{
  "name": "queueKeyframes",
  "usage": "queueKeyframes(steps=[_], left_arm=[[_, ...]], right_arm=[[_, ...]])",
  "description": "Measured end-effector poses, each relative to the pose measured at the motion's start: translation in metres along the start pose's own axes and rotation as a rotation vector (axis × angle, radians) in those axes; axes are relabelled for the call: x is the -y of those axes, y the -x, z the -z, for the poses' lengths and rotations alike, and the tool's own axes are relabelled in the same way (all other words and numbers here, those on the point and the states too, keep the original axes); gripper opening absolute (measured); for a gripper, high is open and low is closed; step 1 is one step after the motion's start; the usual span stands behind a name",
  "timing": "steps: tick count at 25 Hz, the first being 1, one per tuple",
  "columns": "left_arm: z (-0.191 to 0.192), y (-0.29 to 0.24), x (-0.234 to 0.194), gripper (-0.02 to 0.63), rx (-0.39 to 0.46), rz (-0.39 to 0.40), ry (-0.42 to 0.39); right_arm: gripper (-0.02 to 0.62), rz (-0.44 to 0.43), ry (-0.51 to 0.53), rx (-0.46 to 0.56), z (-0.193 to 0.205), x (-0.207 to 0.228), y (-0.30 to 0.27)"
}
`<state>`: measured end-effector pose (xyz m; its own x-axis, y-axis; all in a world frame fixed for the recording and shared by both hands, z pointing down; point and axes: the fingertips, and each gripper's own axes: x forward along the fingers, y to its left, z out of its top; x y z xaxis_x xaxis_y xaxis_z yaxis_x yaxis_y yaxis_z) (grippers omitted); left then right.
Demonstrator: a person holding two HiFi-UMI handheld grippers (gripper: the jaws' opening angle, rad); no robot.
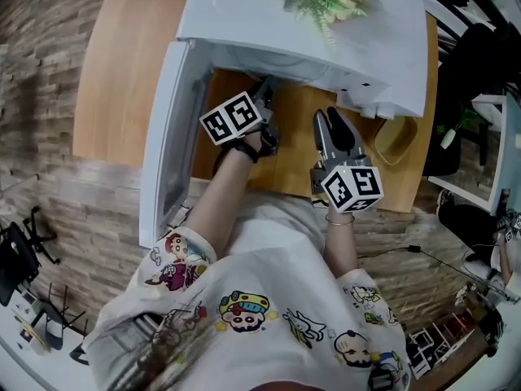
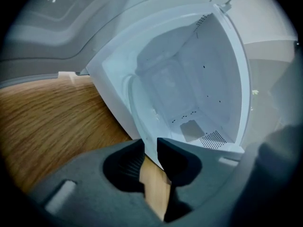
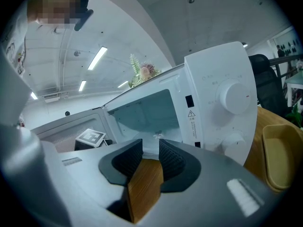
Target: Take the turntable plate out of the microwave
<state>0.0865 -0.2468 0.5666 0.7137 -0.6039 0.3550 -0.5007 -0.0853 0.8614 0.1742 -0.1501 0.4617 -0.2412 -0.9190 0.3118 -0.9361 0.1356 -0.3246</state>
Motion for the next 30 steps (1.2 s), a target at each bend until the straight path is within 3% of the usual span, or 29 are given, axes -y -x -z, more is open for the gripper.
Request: queueKeyframes(steps=[18, 30], left_arm=[[0.014, 0.035, 0.011, 0.069, 0.039, 0.004, 0.045], [0.034, 0.054, 0.003, 0.066, 0.039, -0.021, 0.079]], right_arm=[[0.109, -0.036, -0.005, -0.035, 0.012, -0.002, 0.002], [0.115, -0.066, -0.111, -0.092, 0.04, 0.004, -0.005]])
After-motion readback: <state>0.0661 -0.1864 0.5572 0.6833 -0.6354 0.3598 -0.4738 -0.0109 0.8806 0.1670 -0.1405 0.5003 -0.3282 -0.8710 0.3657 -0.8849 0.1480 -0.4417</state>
